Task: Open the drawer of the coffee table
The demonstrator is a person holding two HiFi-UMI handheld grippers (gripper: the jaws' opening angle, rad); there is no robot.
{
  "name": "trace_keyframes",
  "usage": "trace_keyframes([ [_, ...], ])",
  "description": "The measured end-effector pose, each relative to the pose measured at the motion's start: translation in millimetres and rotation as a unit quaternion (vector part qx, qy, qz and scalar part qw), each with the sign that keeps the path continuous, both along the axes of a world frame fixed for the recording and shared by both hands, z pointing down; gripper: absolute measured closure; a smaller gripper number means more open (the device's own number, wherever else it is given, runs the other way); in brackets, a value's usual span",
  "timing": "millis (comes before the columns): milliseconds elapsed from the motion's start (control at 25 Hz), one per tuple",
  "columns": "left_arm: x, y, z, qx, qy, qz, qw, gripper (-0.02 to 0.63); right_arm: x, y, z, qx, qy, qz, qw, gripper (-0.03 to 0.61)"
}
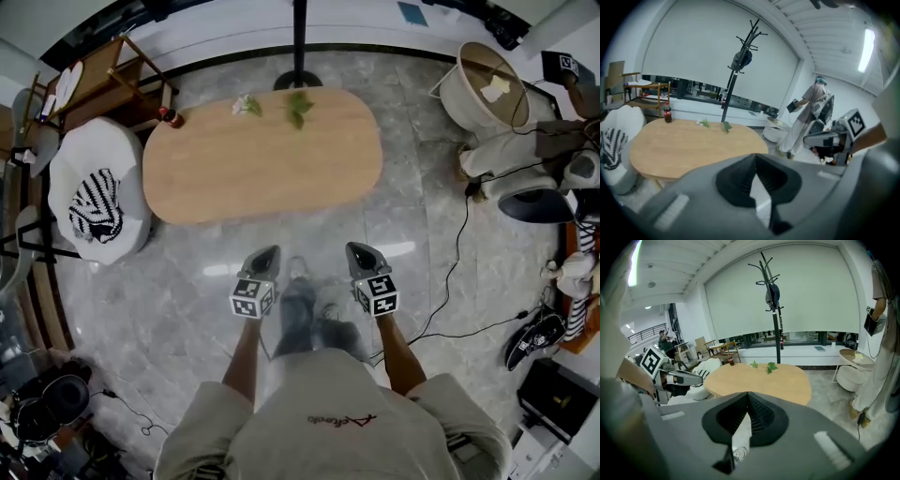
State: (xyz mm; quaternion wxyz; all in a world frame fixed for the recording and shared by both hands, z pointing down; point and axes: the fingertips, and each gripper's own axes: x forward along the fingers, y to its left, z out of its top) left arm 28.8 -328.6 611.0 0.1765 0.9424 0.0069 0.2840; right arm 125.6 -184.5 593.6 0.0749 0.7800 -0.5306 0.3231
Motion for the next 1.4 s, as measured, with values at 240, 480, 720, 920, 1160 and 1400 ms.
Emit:
trace_keyframes([
  [240, -16.2, 5.7, 77.0, -0.001, -0.012, -0.019, 0.9998, 0.615, 5.6, 7.7, 73.7, -0.002, 0.007, -0.003, 1.0, 0.574],
  [480, -27.7, -14.1, 179.3, 0.01, -0.009, -0.036, 0.9992, 0.615, 16.8, -6.3, 159.8, 0.01, 0.03, -0.007, 0.999, 0.574],
  [720, -9.2, -58.5, 275.4, 0.025, 0.011, -0.051, 0.9983, 0.615, 48.8, -32.2, 250.8, 0.034, 0.051, 0.003, 0.998, 0.574],
  [920, 3.7, -73.9, 352.0, 0.041, 0.026, -0.046, 0.9978, 0.615, 73.8, -44.5, 330.6, 0.038, 0.074, -0.004, 0.997, 0.574],
  [1160, 20.9, -76.5, 431.8, 0.063, 0.051, -0.034, 0.9961, 0.615, 95.1, -41.7, 413.1, 0.052, 0.103, -0.009, 0.993, 0.574],
  [1400, 42.9, -76.5, 476.8, 0.081, 0.089, -0.016, 0.9927, 0.615, 99.8, -47.3, 464.1, 0.097, 0.114, -0.006, 0.989, 0.574],
])
